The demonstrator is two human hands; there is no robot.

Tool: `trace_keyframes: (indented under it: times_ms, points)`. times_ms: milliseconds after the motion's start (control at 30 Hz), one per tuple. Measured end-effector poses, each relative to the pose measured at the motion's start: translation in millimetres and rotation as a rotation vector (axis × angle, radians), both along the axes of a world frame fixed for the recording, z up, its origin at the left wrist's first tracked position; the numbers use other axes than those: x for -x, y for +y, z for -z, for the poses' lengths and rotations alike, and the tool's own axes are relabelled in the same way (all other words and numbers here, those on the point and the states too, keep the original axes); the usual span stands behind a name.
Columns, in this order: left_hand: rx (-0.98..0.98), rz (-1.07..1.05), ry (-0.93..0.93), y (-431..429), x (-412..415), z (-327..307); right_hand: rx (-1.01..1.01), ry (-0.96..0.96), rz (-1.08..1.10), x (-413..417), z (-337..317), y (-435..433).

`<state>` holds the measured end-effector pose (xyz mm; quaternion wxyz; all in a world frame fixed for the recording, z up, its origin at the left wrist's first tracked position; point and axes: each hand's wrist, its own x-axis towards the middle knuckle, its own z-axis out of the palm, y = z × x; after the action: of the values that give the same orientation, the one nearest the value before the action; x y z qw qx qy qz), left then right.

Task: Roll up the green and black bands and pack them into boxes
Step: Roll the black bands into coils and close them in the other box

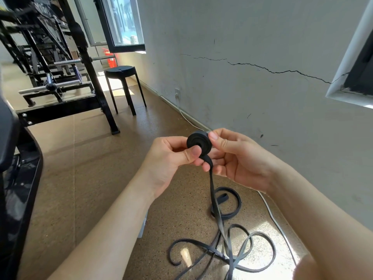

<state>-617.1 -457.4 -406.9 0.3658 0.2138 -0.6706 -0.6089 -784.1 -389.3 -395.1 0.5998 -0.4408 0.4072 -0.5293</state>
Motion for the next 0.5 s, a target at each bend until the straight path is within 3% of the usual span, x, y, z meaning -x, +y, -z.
trace_keyframes:
  times_ms: [333,500]
  points:
    - [0.373,-0.101,-0.321,-10.1,-9.1,-10.3,-0.066,0.249,-0.022,3.8,-1.0,2.2]
    - [0.326,-0.074,-0.300,-10.6,-10.8,-7.7,-0.050,0.138,-0.012,1.6,-1.5,1.1]
